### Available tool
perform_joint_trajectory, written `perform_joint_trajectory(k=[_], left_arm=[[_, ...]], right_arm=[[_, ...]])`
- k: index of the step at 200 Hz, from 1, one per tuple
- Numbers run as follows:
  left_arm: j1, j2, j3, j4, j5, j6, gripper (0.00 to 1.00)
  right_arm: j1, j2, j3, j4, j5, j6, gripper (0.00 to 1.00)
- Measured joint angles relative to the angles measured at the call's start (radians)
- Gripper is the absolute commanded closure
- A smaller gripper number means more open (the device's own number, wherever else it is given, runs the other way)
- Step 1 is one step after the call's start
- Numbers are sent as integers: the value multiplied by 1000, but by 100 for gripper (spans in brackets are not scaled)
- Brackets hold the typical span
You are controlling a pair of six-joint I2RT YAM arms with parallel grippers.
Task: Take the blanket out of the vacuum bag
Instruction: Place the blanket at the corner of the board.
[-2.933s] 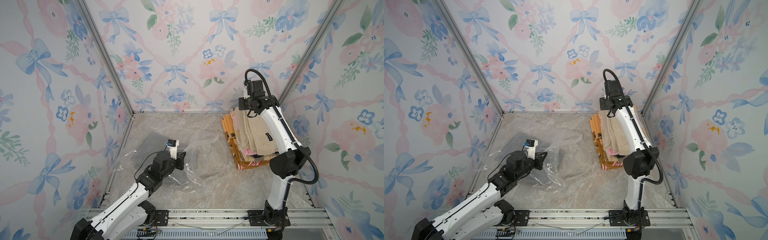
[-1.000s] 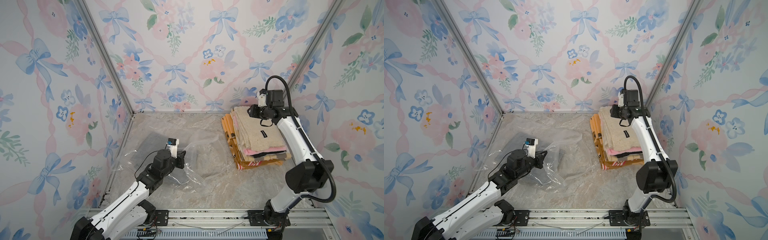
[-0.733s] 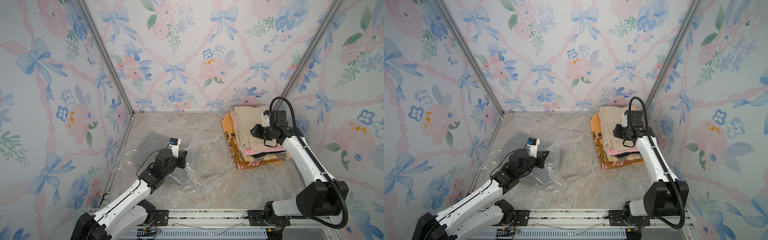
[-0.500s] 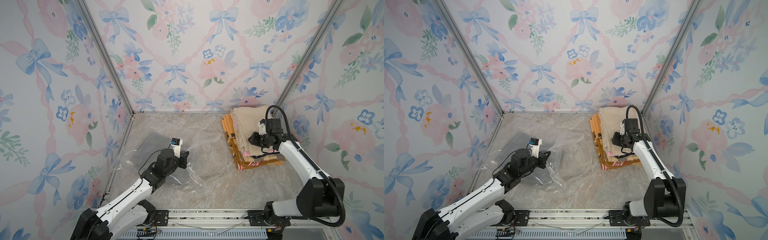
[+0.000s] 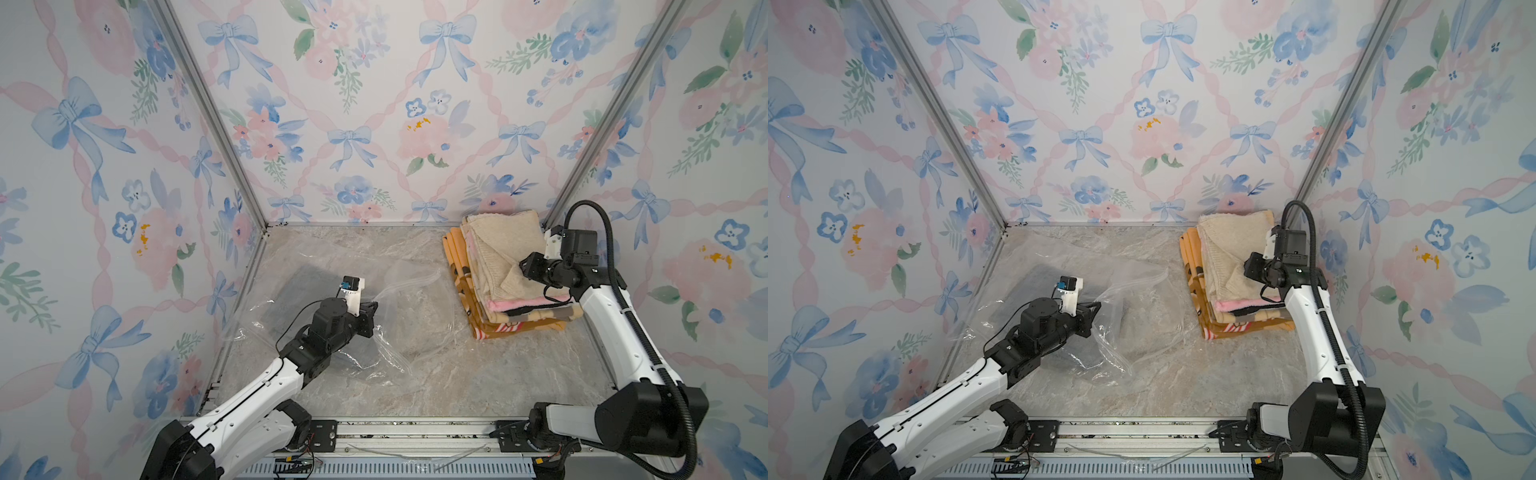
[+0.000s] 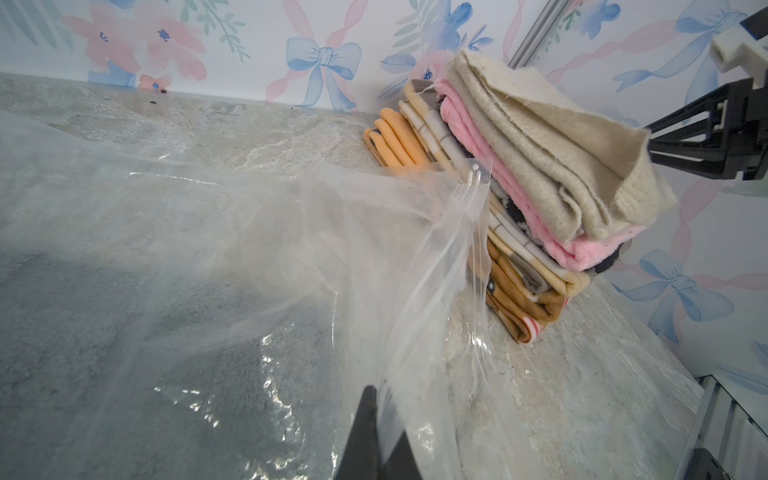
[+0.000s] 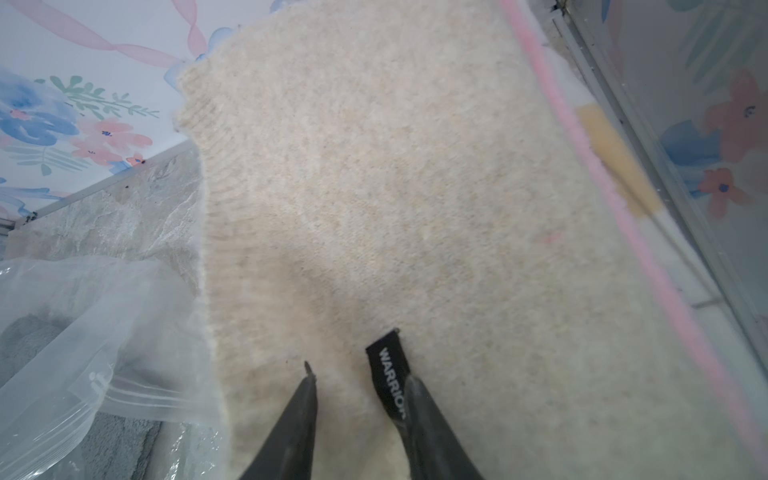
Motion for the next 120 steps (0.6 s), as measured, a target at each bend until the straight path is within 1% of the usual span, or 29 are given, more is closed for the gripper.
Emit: perform_joint_trajectory(k=[31, 52, 100, 107, 120], left_arm=[[-2, 0, 0, -2, -1, 0, 100], [-2, 0, 0, -3, -2, 1, 100], [-2, 10, 2, -2, -1, 1, 100], [-2, 15, 4, -2, 0, 1, 100], [-2, 25, 8, -1, 0, 1, 100]], right_arm=[[-85, 28, -64, 56, -39, 1, 64], [-123, 36, -116, 86, -71, 2, 64], [-129, 19, -148, 122, -116, 2, 61], [-128, 9, -148, 119, -121, 1, 60], [-122, -15, -148, 112, -122, -1, 54]])
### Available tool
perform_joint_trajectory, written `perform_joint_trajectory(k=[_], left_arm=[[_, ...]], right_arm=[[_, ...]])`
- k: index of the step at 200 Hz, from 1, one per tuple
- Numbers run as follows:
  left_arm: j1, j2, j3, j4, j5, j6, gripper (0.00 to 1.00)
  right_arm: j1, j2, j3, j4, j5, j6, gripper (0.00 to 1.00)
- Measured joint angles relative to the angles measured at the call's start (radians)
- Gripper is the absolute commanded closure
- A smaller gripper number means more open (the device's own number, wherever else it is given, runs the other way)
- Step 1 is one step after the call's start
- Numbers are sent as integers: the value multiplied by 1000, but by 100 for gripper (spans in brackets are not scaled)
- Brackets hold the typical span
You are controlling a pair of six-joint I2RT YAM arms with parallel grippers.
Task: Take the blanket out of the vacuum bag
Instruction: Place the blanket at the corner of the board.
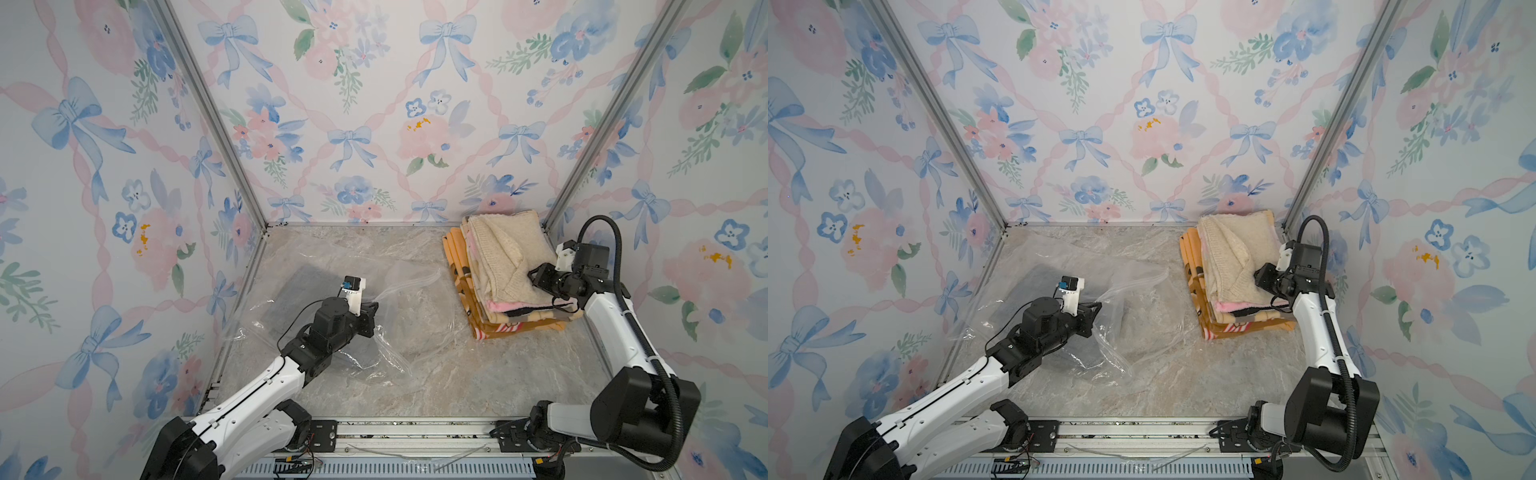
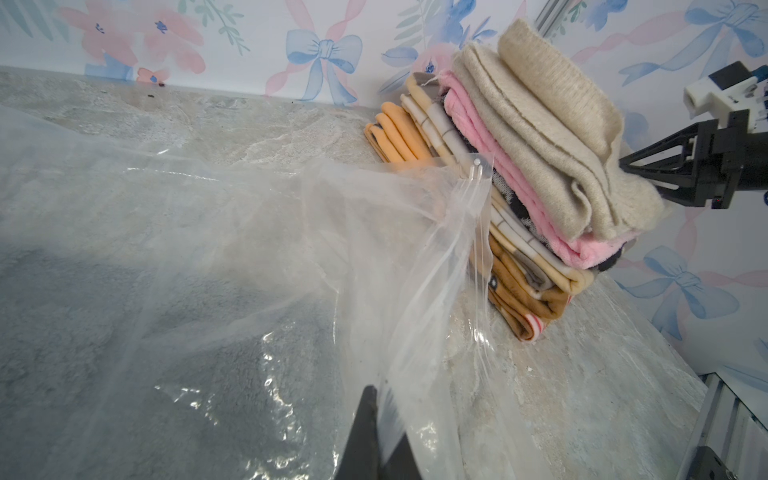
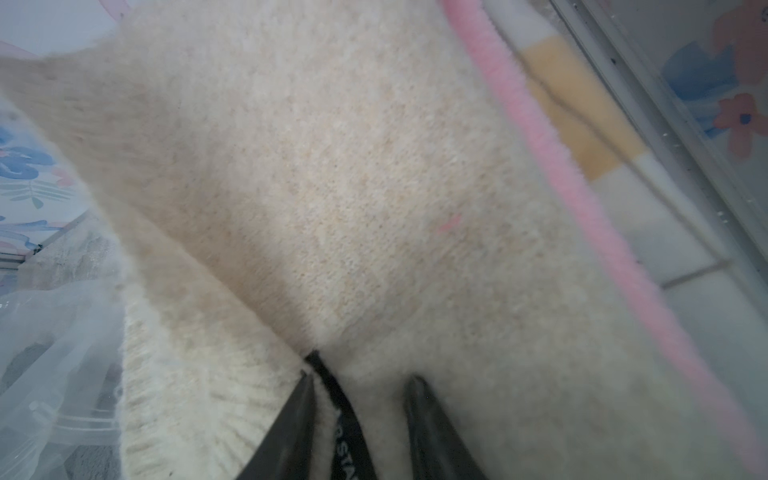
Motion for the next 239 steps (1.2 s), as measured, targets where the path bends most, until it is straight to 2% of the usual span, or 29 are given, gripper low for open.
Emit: perform_joint_trajectory(k=[27, 52, 108, 147, 171, 193, 223, 239], left_arm=[[-4, 7, 0, 3, 3, 0, 100], [-4, 7, 0, 6, 3, 0, 100], [-5, 5, 0, 6, 3, 0, 100], [-5, 6, 0, 8, 5, 0, 100], [-5, 17, 0, 25, 12, 0, 100], [-5, 23, 0, 29, 19, 0, 100], [-5, 21, -2, 29, 19, 0, 100], [-5, 11, -6, 29, 18, 0, 100]], right_arm=[[31, -65, 5, -25, 7, -8, 40], [95, -92, 43, -60, 40, -26, 36], [333, -109, 51, -146, 264, -67, 40], [388, -173, -49, -165, 379, -58, 43], [389, -171, -89, -166, 414, -45, 47], [396, -160, -94, -162, 425, -33, 56], [415, -140, -93, -165, 423, -27, 81], [433, -141, -87, -176, 413, -19, 90]])
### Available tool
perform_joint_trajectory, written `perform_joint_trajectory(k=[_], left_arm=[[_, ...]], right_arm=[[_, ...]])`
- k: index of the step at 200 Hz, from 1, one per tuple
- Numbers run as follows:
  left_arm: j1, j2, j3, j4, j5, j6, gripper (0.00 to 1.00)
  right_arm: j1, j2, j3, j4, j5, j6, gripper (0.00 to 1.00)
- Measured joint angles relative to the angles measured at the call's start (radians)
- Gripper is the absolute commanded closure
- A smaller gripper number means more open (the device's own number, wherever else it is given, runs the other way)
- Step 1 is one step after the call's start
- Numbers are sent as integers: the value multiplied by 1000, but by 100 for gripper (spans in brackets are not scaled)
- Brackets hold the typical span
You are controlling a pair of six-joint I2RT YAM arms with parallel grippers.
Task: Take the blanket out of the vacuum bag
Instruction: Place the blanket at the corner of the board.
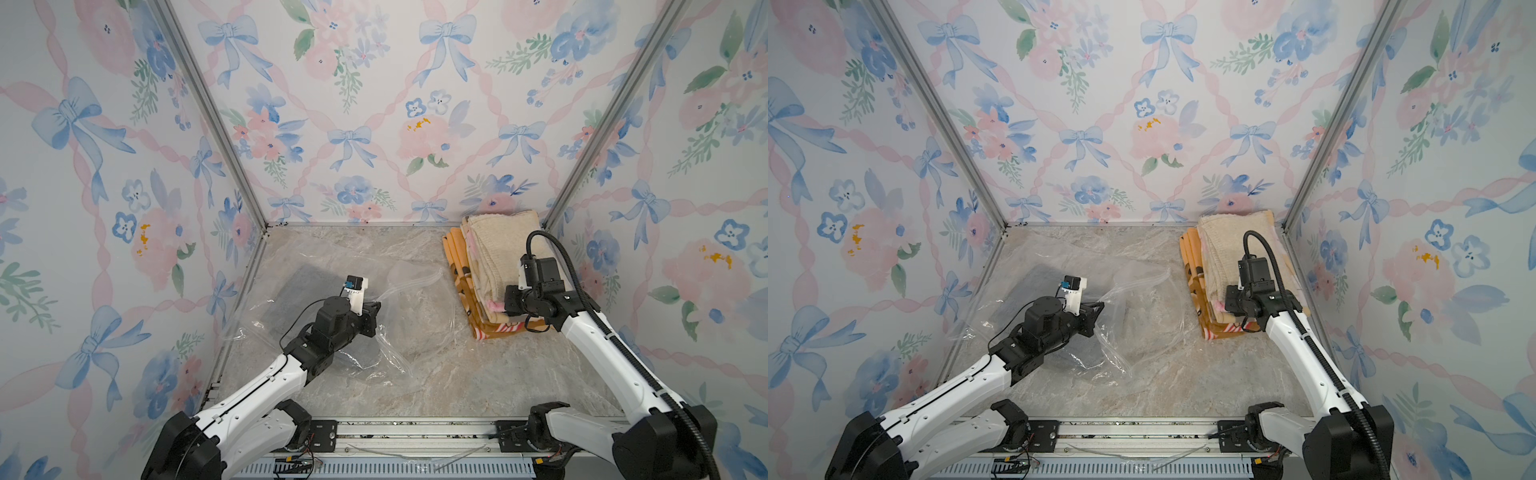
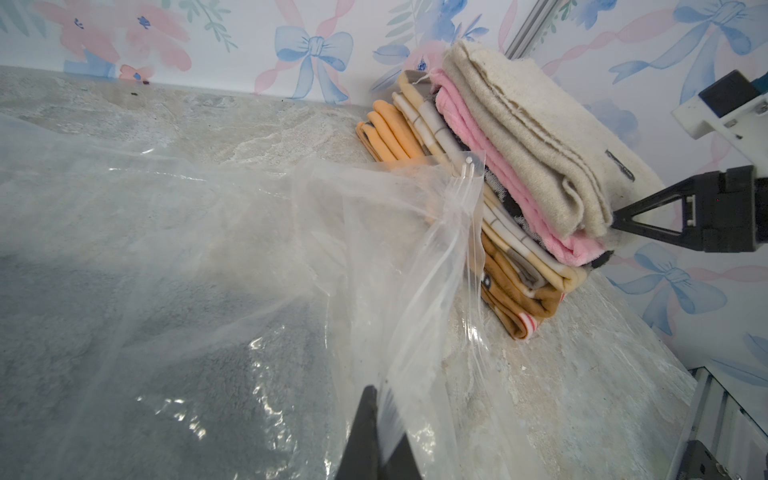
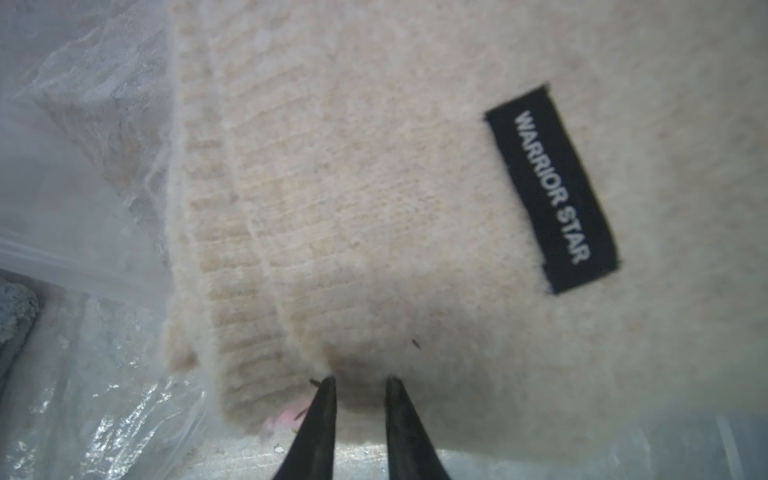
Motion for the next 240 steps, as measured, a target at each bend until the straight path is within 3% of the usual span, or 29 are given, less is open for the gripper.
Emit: perform_joint_trajectory(k=[30, 51, 66, 93, 137, 188, 240], left_arm=[[0, -6, -8, 0, 0, 0, 100], [0, -4, -9, 2, 0, 0, 100], [0, 3, -9, 14, 0, 0, 100], [0, 35, -9, 37, 8, 0, 100], [-2, 56, -5, 43, 15, 0, 100], [-4, 24, 6, -5, -11, 1, 100], [-4, -18, 6, -42, -44, 0, 100]], right_arm=[[19, -2, 27, -45, -61, 5, 90], [21, -4, 84, -105, -106, 0, 79], [22, -4, 151, -142, -121, 2, 54], [29, 34, 299, -151, -123, -26, 46], [71, 305, 549, -62, -46, -99, 45], [89, 617, 702, 106, 83, -218, 48], [89, 811, 849, 152, 150, -285, 51]])
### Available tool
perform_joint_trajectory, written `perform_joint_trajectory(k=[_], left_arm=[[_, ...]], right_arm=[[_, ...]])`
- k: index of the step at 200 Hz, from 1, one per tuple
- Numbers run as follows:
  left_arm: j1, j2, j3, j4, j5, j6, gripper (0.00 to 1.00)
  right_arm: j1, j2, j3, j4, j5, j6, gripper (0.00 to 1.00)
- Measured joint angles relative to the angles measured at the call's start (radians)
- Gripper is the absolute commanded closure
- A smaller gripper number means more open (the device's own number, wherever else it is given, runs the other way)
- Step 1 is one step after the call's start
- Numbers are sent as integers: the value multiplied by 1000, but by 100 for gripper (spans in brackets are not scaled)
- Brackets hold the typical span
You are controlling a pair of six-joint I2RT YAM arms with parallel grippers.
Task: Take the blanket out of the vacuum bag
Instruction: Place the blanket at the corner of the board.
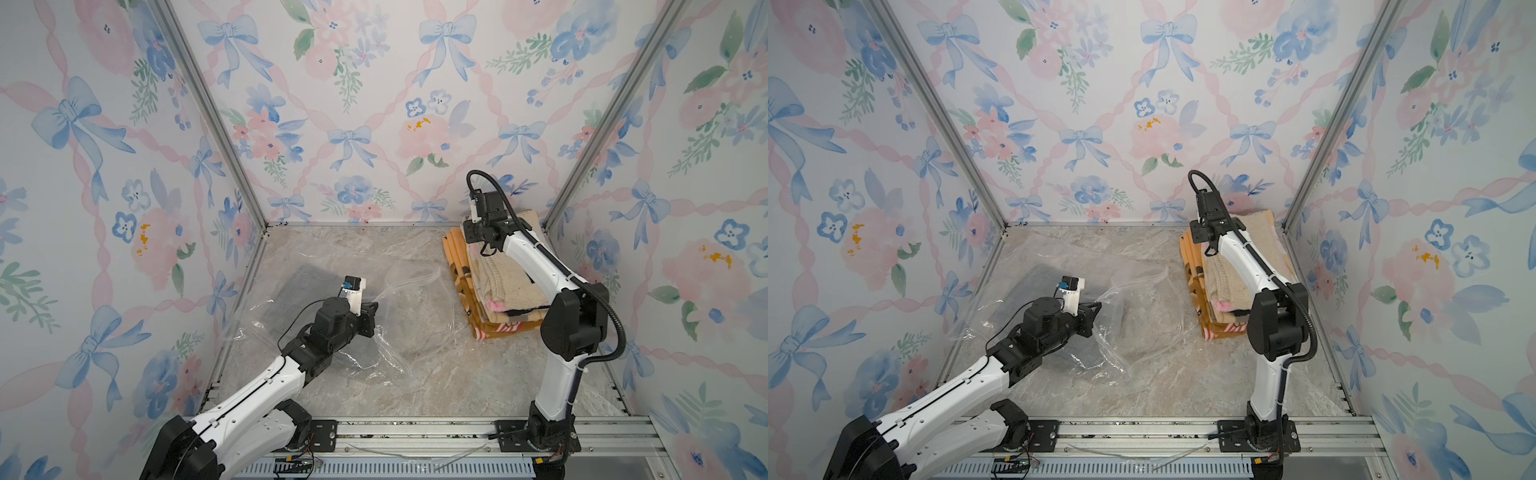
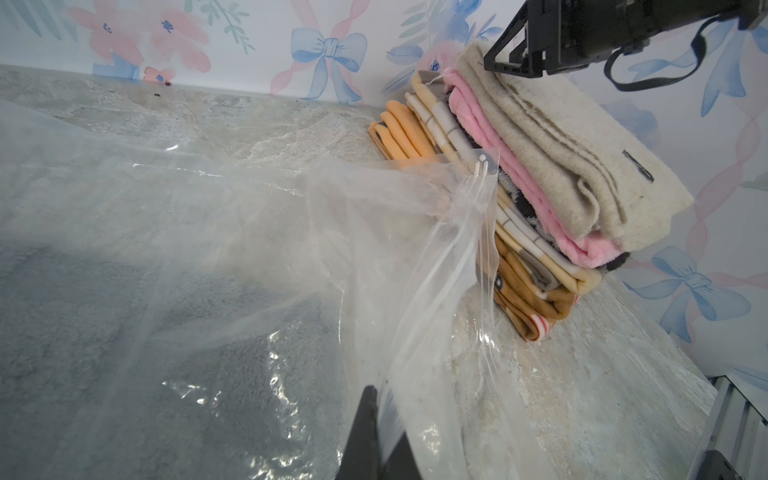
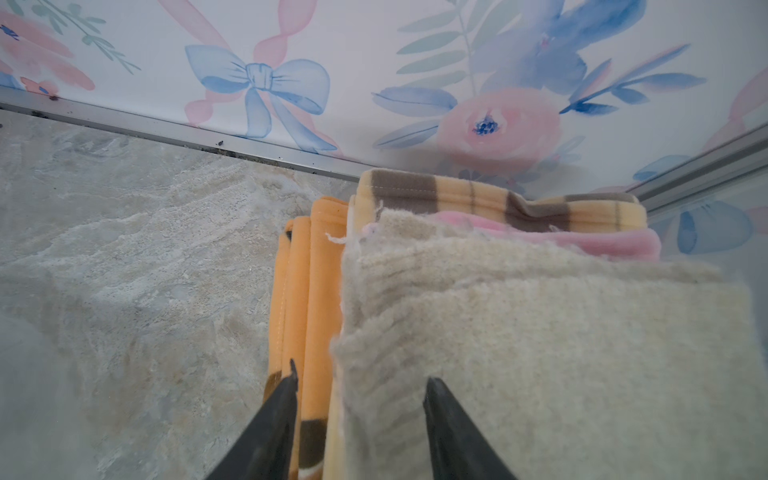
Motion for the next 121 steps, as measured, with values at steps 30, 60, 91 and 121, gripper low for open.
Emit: perform_joint_trajectory(k=[30, 60, 91, 121], left_arm=[[0, 0, 0, -14, -9, 0, 100], [0, 12, 2, -14, -9, 0, 100], [-1, 20, 2, -11, -8, 0, 100], [-2, 19, 2, -11, -9, 0, 100]], right_arm=[[0, 32, 26, 1, 28, -15, 54], [0, 36, 31, 2, 45, -24, 61], [-2, 38, 36, 1, 50, -31, 73], [-3, 38, 54, 0, 48, -33, 82]])
